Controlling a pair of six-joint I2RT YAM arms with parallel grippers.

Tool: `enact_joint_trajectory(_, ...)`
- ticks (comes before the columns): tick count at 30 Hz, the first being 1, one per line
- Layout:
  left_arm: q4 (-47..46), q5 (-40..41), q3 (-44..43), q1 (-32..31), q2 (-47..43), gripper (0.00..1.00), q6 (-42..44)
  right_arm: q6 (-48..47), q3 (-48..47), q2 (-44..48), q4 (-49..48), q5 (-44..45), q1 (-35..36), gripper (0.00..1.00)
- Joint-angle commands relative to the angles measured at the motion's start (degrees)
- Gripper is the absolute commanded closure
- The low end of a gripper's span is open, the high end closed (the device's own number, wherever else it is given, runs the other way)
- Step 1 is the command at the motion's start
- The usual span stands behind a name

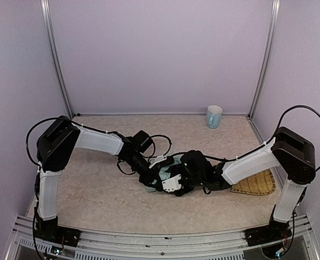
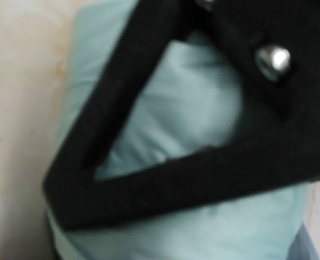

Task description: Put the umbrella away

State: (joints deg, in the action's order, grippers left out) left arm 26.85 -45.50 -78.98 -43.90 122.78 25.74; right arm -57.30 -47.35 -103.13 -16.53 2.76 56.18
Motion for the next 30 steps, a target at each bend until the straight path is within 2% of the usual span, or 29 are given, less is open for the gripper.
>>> enact_joint_trajectory(1, 13.6, 3.4, 3.5, -1.9, 5.9, 0.82, 0.9, 1.7, -2.2, -3.3, 6.3, 1.4, -1.0, 0.30)
enact_joint_trajectory(6, 14.9, 2.5, 1.8, -1.9, 6.7, 0.81, 3.0, 3.3, -2.4, -5.3, 7.2, 1.8, -1.2, 0.38)
enact_joint_trajectory(10, 17.5, 1.8, -0.5, -1.8, 7.7, 0.79, 4.9, 5.7, -3.9, -6.2, 10.3, 1.5, -1.5, 0.69)
enact_joint_trajectory(11, 17.4, 1.4, -0.8, -1.8, 7.2, 0.75, 5.2, 6.2, -4.1, -6.2, 11.4, 1.4, -1.5, 0.73)
enact_joint_trajectory(12, 16.2, 1.3, -0.6, -1.7, 6.3, 0.66, 5.0, 6.9, -4.3, -6.2, 12.4, 1.4, -1.5, 0.78)
enact_joint_trajectory(15, 5.8, 3.1, 2.7, -0.2, 0.2, 0.44, -0.3, 8.9, -4.7, -5.5, 15.6, -1.3, -1.5, 0.89)
enact_joint_trajectory(20, -19.6, 5.1, 14.9, 3.5, -13.7, 0.28, -8.1, 12.1, -5.4, -4.5, 22.3, -5.9, -1.5, 0.95)
enact_joint_trajectory(23, -33.0, 7.5, 25.3, 2.9, -23.3, 0.23, -6.7, 14.6, -7.0, -4.9, 27.1, -9.4, -1.7, 0.96)
enact_joint_trajectory(26, -44.6, 14.1, 36.2, -0.1, -33.4, 0.21, -3.0, 17.5, -9.8, -5.9, 32.9, -15.1, -2.6, 0.95)
enact_joint_trajectory(30, -48.8, 27.3, 44.3, -6.1, -42.9, 0.26, 1.3, 21.7, -13.9, -7.8, 40.1, -23.2, -4.6, 0.96)
